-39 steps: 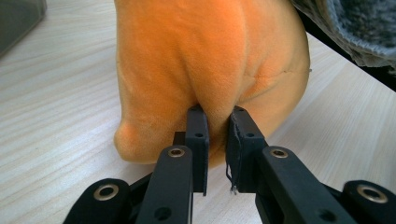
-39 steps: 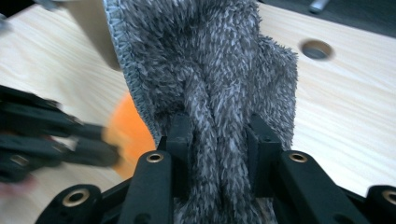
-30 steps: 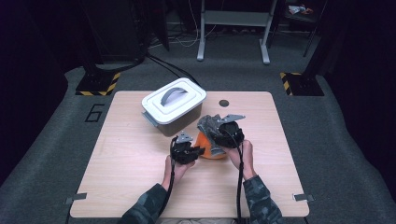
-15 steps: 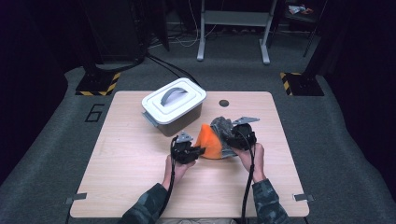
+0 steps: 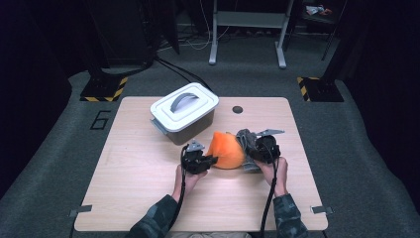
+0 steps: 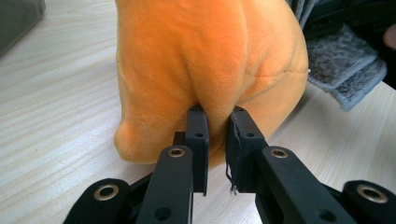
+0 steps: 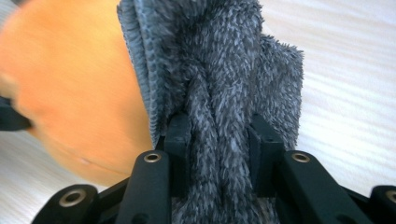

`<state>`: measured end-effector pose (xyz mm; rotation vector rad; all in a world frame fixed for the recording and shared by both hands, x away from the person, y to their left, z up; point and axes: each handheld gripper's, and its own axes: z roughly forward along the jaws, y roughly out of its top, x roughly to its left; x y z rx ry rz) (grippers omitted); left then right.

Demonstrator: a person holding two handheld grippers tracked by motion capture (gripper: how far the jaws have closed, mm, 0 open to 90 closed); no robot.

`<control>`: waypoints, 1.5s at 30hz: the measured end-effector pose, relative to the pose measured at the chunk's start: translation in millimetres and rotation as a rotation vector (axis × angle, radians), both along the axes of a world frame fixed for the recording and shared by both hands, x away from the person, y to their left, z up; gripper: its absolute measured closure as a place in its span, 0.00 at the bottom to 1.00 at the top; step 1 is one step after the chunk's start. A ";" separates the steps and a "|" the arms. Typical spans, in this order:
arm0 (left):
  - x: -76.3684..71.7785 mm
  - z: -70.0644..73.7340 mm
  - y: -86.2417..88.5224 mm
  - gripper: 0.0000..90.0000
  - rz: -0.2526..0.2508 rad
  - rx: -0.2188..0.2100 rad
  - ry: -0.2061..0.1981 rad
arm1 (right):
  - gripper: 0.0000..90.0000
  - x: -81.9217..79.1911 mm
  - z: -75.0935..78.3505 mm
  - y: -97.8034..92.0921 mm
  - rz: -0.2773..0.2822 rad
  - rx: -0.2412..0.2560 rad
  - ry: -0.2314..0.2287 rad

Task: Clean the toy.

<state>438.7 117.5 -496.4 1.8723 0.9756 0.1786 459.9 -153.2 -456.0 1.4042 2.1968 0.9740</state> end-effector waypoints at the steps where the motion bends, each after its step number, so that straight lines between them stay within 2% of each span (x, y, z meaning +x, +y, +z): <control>1: 0.0 -0.1 0.5 0.89 0.002 0.002 -0.001 | 0.73 0.1 -2.4 -0.6 -0.013 0.000 0.013; 3: 0.6 -0.3 1.3 0.89 0.000 -0.002 0.006 | 0.73 1.4 -8.5 -3.6 -0.023 -0.019 0.029; 6: 1.1 -0.1 1.2 0.89 0.002 -0.006 0.006 | 0.73 3.0 -18.9 -6.0 -0.041 -0.019 0.058; 8: 1.4 0.2 1.2 0.89 0.000 -0.002 0.006 | 0.73 4.7 -24.5 -6.9 -0.036 -0.041 0.080; 11: 1.4 0.2 2.5 0.89 0.003 -0.002 0.008 | 0.73 6.0 -27.2 -10.3 -0.039 -0.040 0.099; 14: 1.6 -0.6 3.8 0.89 0.002 -0.003 0.005 | 0.74 3.3 -19.8 -13.0 -0.047 -0.039 0.067; 19: 1.8 0.5 3.6 0.88 0.000 -0.005 0.006 | 0.75 -3.5 4.7 -8.5 -0.026 -0.025 0.001; 20: 1.4 0.8 3.3 0.88 0.003 -0.002 0.007 | 0.75 -4.9 9.9 -5.7 -0.028 -0.023 0.000; 26: 0.6 0.2 3.5 0.88 -0.001 -0.004 0.002 | 0.77 -9.7 34.3 11.8 0.054 -0.009 -0.080; 29: 0.9 0.5 3.4 0.88 -0.004 -0.008 0.005 | 0.77 -10.7 42.0 25.2 0.087 0.011 -0.095; 37: -0.2 0.4 2.7 0.88 -0.011 0.000 -0.005 | 0.76 -4.3 41.0 57.9 0.159 0.024 -0.111; 42: 1.1 -0.8 5.3 0.88 -0.015 -0.017 0.002 | 0.77 -0.5 37.5 61.9 0.160 0.009 -0.106; 45: 0.7 -0.1 4.0 0.88 -0.014 -0.008 0.000 | 0.77 -0.6 37.6 59.7 0.160 -0.011 -0.106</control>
